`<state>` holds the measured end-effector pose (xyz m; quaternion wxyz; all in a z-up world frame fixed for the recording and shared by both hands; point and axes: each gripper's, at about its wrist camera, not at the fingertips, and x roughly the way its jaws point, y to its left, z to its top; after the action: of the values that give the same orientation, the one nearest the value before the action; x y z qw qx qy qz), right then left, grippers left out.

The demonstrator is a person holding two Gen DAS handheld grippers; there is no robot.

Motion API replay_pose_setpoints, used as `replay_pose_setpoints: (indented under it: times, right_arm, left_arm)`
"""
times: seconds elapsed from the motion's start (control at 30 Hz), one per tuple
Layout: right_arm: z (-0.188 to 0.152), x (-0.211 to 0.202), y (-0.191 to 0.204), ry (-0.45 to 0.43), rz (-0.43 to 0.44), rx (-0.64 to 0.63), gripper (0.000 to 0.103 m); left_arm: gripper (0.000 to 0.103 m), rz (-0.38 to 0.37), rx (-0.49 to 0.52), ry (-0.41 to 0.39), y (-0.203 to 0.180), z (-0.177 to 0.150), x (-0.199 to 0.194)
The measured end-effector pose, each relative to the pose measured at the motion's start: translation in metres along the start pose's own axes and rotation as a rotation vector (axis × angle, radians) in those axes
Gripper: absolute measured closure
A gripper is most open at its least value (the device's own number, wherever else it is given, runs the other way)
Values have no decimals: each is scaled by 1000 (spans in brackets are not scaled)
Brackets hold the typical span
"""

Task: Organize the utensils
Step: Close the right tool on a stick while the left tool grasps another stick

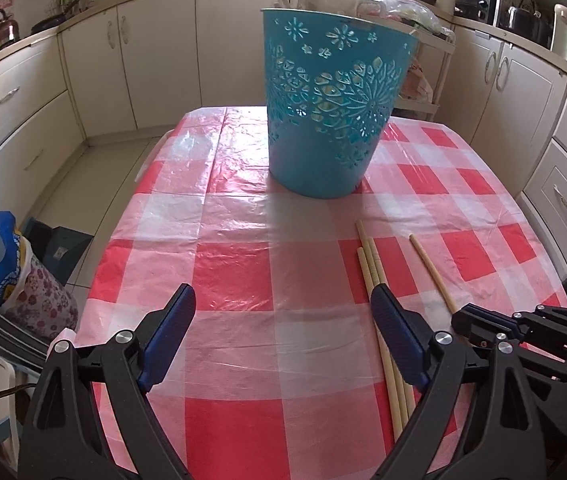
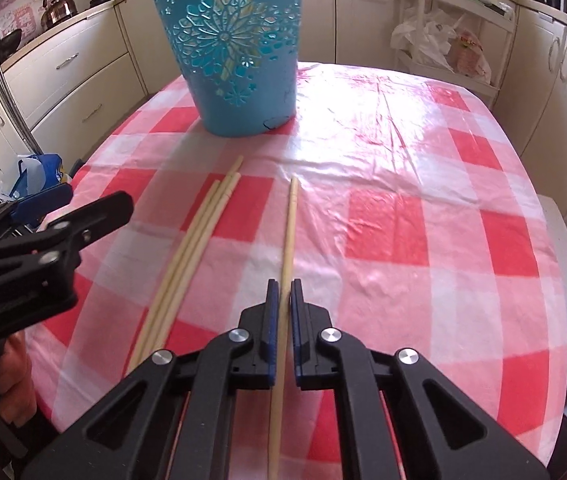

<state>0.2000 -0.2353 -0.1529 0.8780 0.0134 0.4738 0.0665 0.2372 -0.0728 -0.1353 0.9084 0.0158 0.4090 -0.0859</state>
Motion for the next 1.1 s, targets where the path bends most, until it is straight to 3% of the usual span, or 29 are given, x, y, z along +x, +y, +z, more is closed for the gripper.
replay_pose_setpoints:
  times: [0.33,0.73,1.1]
  right_arm:
    - [-8,-6,-10,-7,62,77,95]
    - [-9,-8,-8,-22,75,86,79]
    - [-4,-6,-15,-31,50,92,75]
  left_arm:
    - [18,-9,43,63,-14,-8,12]
    - [18,3,79,117,-23,-12,21]
    - [18,26,75,146,-21,-12,27]
